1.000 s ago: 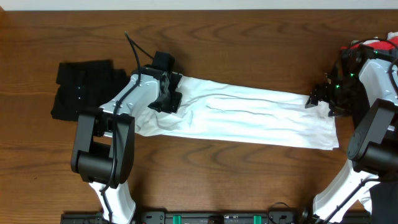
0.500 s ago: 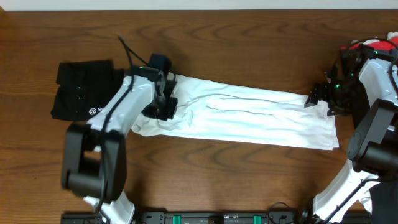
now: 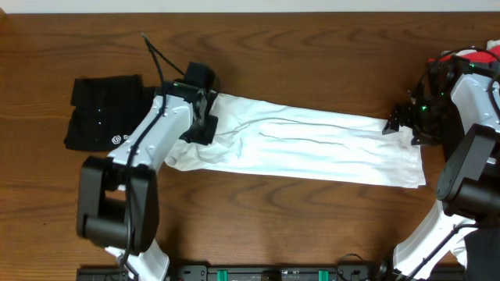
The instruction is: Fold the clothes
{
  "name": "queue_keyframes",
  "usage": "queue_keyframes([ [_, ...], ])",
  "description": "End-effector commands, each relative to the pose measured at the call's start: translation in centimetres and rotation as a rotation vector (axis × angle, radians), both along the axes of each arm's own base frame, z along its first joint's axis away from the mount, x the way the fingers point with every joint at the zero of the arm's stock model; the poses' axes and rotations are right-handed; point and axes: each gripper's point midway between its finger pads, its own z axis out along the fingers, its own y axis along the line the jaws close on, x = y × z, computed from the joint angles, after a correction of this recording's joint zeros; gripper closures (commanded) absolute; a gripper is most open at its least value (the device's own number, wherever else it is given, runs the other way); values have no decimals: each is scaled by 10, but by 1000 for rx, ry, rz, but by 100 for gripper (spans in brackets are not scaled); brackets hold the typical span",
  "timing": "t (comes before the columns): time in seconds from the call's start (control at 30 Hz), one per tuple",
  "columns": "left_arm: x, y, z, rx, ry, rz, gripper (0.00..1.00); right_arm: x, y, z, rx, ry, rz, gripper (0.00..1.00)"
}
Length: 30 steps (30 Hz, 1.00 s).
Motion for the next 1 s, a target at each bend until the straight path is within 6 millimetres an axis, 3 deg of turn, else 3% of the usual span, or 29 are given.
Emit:
queue_keyframes([
  [0.0, -4, 19, -11, 86, 25, 22, 62, -1, 1, 0, 9, 4, -12, 18],
  [0.27, 0, 22, -13, 80, 14, 36, 71, -1, 1, 0, 9, 4, -12, 18],
  [0.53, -3, 15, -16, 38, 27, 33, 69, -1, 1, 0, 9, 4, -12, 18],
  [0.63, -2, 15, -16, 36, 26, 33, 78, -1, 1, 0, 9, 6, -12, 18],
  [0.7, -4, 13, -16, 26, 33, 28, 91, -2, 1, 0, 10, 7, -12, 18],
  [0.77, -8, 14, -16, 28, 52, 26, 94, -2, 1, 0, 10, 8, -12, 18],
  [0.97, -35, 20, -15, 56, 160, 36, 94, -2, 1, 0, 10, 9, -12, 18],
])
